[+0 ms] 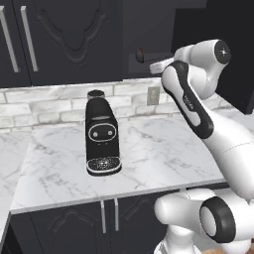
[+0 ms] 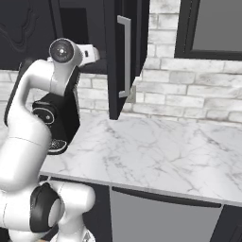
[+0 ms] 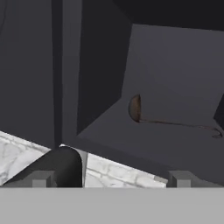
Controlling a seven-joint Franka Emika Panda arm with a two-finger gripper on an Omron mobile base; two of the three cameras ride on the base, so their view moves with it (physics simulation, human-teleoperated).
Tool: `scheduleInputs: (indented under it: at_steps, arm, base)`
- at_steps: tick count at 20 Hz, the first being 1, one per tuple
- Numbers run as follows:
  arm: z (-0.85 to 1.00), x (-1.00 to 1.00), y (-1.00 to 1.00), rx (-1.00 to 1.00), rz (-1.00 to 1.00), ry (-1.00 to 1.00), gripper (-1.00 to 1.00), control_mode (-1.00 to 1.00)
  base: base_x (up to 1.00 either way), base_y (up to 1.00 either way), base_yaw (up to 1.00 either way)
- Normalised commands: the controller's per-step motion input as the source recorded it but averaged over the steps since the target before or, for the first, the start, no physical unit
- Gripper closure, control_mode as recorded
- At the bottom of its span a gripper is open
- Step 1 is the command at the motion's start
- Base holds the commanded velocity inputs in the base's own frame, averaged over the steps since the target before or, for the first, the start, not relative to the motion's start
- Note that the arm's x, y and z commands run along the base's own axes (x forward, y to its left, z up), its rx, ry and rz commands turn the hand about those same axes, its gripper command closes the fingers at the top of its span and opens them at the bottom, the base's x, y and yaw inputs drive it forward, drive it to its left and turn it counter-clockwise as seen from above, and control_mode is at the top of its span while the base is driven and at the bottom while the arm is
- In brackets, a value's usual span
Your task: Open the cabinet and move the ladle to the pot. Then close the cabinet.
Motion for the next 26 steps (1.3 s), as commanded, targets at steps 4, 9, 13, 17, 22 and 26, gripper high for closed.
scheduleInputs:
  at_steps: [4,9,13,17,22,26]
  arm:
    - [0.13,0.56,0.0,0.07,0.0,0.06,-1.0,-1.0]
    - [0.24,0.5,0.0,0.09,0.0,0.08,-1.0,-1.0]
    - [0.11,0.46,0.0,0.06,0.0,0.09,-1.0,-1.0]
    - [0.0,0.39,0.0,0.01,0.0,0.03,-1.0,-1.0]
    - [0.0,0.47,0.0,0.04,0.0,0.0,-1.0,-1.0]
    - [-0.04,0.47,0.0,0.04,0.0,0.04,-1.0,-1.0]
  base:
    - [0.0,0.0,0.0]
    - [0.0,0.0,0.0]
    - [0.0,0.0,0.0]
    - [0.0,0.0,0.0]
    - [0.0,0.0,0.0]
    - [0.0,0.0,0.0]
